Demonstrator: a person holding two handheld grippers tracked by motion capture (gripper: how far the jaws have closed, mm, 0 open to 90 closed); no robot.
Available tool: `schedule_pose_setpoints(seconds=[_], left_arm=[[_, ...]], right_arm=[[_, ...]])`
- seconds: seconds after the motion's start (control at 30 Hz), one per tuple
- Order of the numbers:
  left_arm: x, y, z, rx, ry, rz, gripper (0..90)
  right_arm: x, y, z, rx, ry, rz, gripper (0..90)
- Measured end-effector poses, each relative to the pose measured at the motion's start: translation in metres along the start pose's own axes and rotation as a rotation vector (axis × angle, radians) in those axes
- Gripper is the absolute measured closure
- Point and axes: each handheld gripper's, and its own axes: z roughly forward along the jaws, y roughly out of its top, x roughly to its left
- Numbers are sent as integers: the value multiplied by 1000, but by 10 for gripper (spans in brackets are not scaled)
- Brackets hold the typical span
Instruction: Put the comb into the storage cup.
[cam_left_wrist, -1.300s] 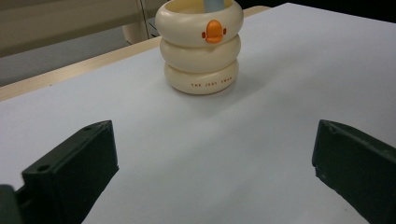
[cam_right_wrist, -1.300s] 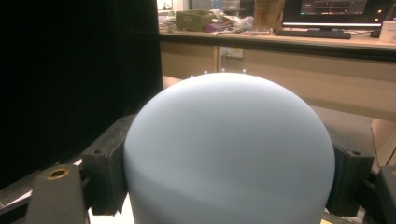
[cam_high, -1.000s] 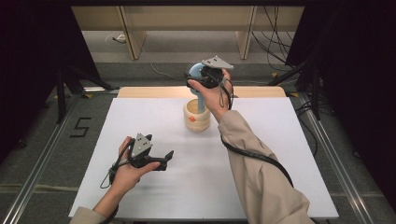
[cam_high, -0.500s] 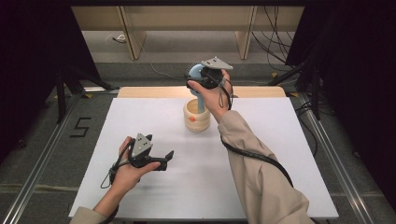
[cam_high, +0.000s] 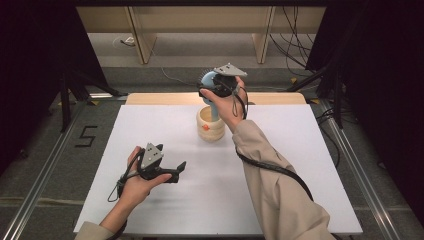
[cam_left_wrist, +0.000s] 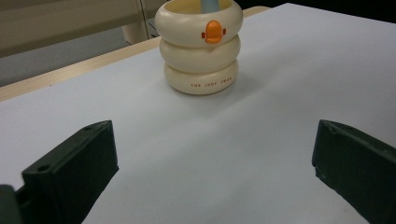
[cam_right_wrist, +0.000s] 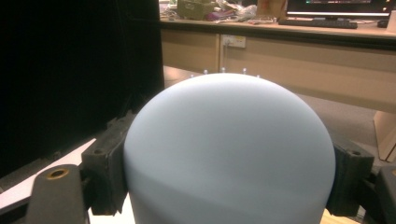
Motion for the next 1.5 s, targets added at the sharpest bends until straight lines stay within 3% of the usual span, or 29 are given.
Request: schedule_pose_setpoints(seconds=[1.5], left_arm=[[0,0,0,-3,2,-3,0]], right_arm=[[5,-15,10,82,-23,-31,206]])
